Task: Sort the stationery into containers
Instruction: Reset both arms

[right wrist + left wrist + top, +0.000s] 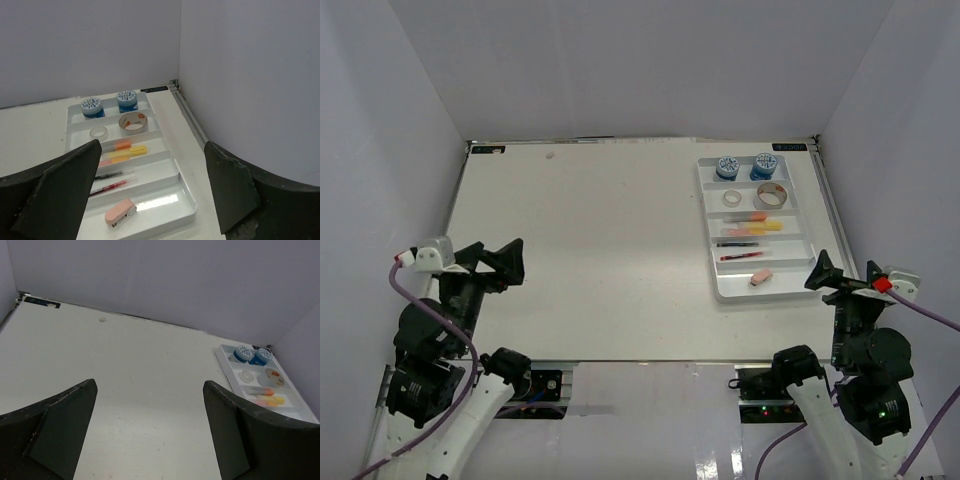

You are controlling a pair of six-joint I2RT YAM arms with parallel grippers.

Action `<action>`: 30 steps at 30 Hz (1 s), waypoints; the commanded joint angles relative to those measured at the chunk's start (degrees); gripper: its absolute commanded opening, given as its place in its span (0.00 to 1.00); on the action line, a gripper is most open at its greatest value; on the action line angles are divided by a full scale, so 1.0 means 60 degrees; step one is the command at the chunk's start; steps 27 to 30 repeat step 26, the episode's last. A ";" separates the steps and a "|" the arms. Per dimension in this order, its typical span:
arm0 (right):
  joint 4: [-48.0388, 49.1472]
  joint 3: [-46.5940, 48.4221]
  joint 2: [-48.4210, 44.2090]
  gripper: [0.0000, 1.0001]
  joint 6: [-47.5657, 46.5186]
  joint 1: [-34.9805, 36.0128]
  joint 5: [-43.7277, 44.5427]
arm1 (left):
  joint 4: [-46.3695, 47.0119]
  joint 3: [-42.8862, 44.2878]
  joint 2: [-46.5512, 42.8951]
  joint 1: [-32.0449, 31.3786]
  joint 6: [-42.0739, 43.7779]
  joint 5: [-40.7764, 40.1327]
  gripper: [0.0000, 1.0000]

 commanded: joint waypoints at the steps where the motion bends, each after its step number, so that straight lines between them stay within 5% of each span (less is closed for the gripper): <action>1: 0.0149 -0.0190 -0.1542 0.90 -0.0590 0.0000 -0.0405 | -0.0412 -0.0253 -0.0407 -0.0011 -0.0064 -0.0971 0.98; 30: -0.0115 0.0147 -0.1192 0.90 -0.0707 0.0059 -0.2018 | -0.0969 -0.0795 -0.0569 -0.0011 -0.0196 -0.0664 0.98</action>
